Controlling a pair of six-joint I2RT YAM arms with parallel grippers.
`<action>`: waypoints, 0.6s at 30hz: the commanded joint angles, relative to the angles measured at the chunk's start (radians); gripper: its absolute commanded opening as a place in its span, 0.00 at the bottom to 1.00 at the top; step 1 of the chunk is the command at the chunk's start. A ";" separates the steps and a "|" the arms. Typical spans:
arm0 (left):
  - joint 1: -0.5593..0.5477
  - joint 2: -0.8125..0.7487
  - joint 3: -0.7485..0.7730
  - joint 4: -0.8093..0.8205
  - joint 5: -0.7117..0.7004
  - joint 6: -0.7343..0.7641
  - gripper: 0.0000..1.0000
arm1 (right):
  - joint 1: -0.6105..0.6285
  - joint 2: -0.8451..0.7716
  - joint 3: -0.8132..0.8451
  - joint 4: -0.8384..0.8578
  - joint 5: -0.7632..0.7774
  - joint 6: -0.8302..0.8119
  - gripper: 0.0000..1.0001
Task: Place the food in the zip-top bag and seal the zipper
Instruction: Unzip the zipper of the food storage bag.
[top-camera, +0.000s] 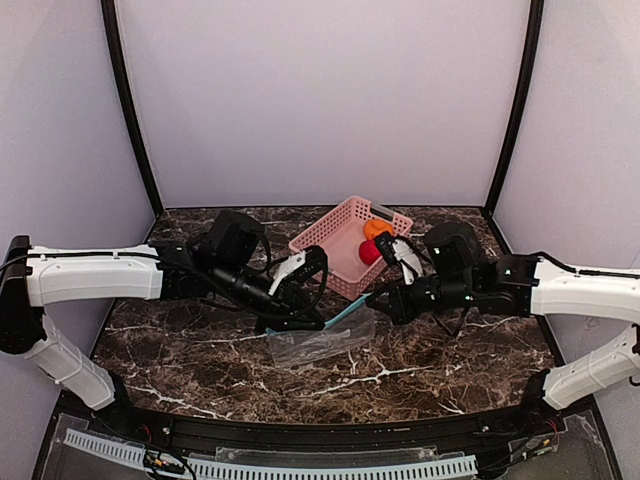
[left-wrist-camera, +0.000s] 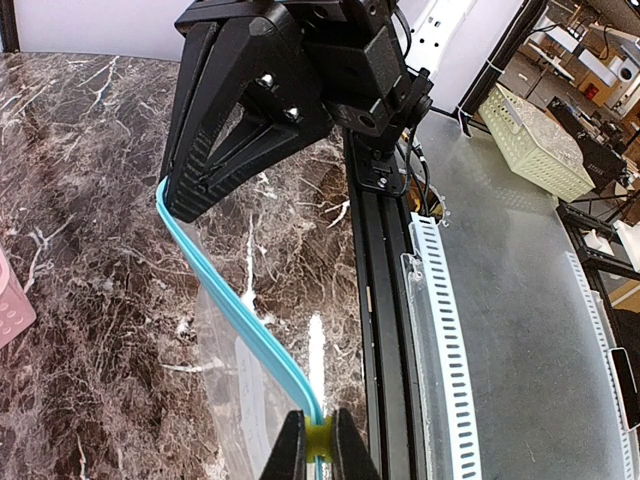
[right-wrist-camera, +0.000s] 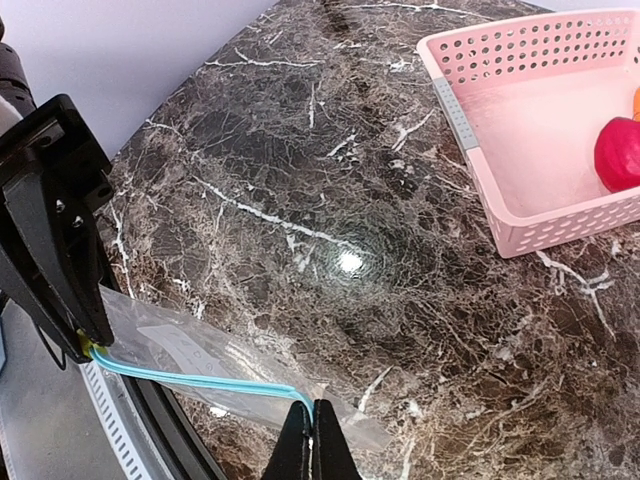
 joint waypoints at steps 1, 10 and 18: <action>-0.007 -0.016 0.008 -0.090 0.063 0.015 0.01 | -0.042 -0.022 -0.008 -0.030 0.125 0.019 0.00; -0.007 -0.015 0.010 -0.101 0.063 0.022 0.01 | -0.065 -0.024 -0.004 -0.047 0.136 0.018 0.00; -0.007 -0.013 0.011 -0.106 0.059 0.024 0.01 | -0.088 -0.036 -0.011 -0.061 0.146 0.016 0.00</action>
